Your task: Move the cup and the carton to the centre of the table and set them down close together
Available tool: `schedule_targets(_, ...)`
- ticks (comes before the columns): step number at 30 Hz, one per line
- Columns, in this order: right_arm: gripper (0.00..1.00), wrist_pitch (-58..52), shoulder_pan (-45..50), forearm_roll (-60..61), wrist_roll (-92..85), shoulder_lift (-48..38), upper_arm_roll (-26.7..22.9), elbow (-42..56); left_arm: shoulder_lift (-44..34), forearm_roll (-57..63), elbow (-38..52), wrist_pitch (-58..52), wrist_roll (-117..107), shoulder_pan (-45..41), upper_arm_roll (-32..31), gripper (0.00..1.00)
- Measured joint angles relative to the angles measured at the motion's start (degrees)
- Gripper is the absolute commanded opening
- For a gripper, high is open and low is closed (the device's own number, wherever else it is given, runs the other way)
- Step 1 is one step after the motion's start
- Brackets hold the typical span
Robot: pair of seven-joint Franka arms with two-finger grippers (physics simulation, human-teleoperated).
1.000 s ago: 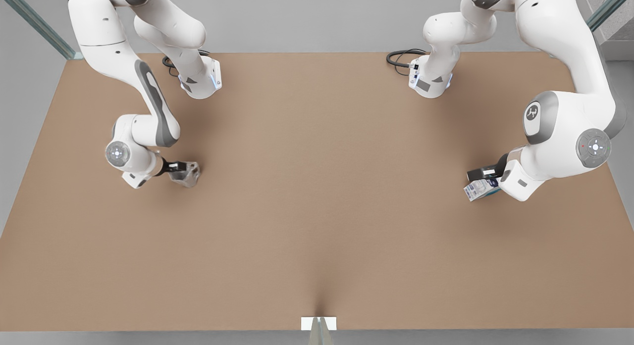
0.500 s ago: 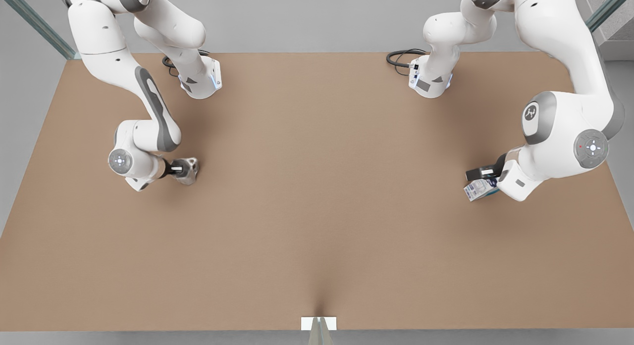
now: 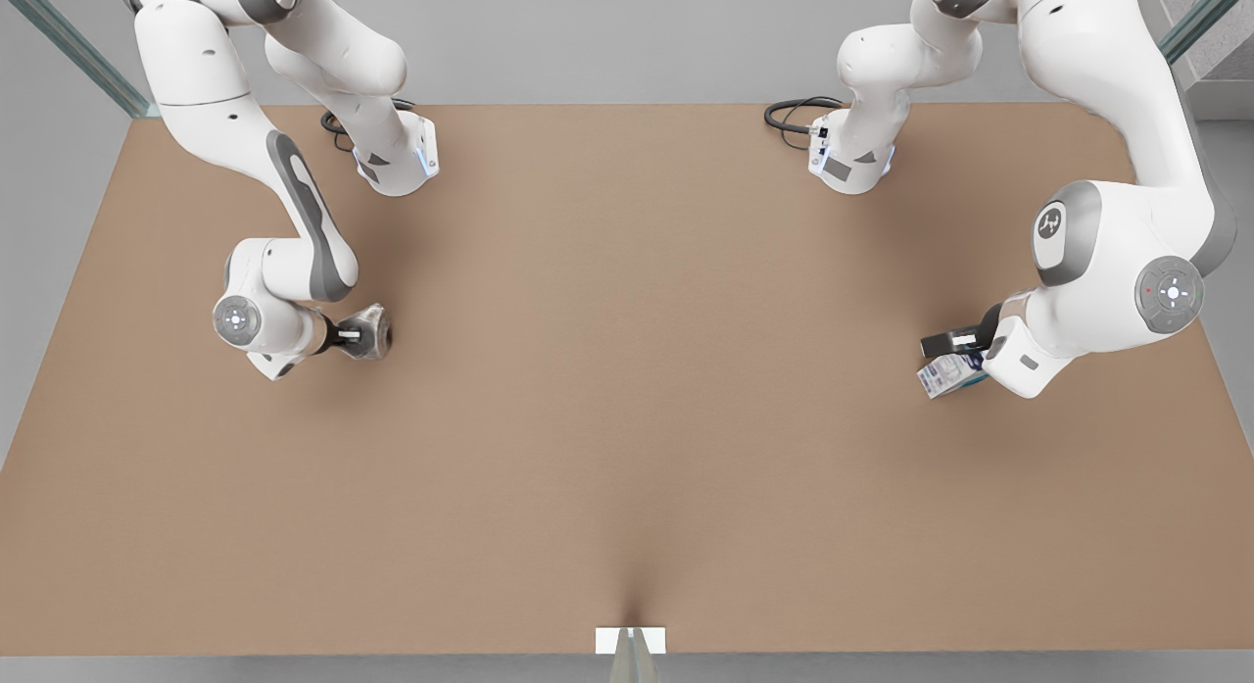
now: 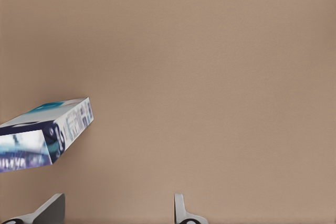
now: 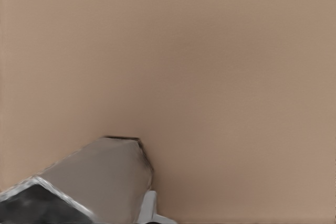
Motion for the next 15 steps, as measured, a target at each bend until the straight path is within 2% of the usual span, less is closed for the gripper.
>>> schedule_targets(4, 0.21, -4.06, 1.51, 1.42, -0.09, -2.29, 0.52, 1.21, 0.07, 0.05, 0.00, 0.39, -1.30, -0.10, 0.00, 1.00)
schedule_targets(6, 0.21, -7.50, 4.12, 4.45, -0.09, -3.31, 0.53, 4.57, 2.66, 0.09, 0.00, 6.18, -22.09, -0.51, 0.00, 1.00)
schedule_targets(9, 0.21, -11.29, 9.96, 7.74, 2.49, -3.08, 0.53, 10.08, 4.69, 0.70, -0.07, 11.99, -37.84, -0.70, -0.08, 1.00)
schedule_targets(13, 0.21, -12.47, 28.94, 8.54, 28.78, -0.56, 0.43, 20.62, -2.48, 2.35, -10.82, 15.93, -32.20, -0.37, 3.34, 1.00)
schedule_targets(15, 0.21, -12.38, 33.52, 8.41, 36.88, 2.54, 0.35, 25.63, -3.86, 2.69, -13.83, 19.61, -32.23, -0.93, 6.43, 1.00)
